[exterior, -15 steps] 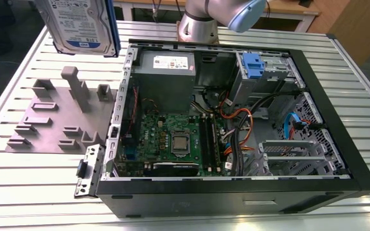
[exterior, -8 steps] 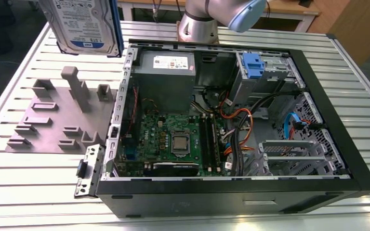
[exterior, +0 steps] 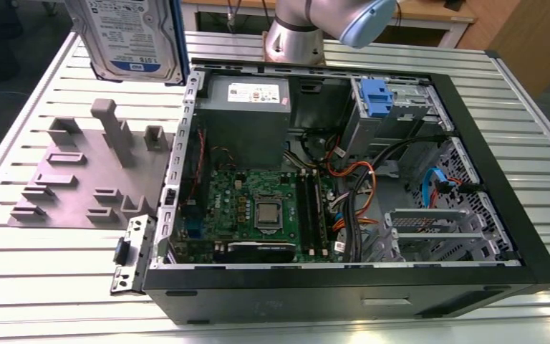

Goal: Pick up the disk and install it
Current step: 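Pick up the disk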

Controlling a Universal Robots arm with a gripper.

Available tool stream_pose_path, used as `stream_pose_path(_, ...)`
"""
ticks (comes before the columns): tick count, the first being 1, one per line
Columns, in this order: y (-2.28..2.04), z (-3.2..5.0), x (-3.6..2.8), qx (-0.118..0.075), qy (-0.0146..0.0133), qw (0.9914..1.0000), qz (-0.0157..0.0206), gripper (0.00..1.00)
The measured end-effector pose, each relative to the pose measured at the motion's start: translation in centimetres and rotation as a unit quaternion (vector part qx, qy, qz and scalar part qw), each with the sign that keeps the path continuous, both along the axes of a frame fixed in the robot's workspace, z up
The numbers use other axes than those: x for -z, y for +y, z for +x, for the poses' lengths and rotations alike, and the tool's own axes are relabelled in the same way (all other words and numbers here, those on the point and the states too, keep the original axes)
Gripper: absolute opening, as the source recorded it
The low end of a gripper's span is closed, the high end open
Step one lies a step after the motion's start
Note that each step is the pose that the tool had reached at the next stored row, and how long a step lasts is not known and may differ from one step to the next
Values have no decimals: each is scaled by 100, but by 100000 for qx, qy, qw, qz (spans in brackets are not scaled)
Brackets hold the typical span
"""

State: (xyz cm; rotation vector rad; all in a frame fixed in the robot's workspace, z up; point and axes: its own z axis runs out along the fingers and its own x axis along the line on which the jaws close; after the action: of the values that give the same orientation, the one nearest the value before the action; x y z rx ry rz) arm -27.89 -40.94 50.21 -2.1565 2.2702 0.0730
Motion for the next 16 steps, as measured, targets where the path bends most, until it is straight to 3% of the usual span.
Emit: stream_pose_path(16, 0, 139, 0, -4, -2, 100000, 1, 36)
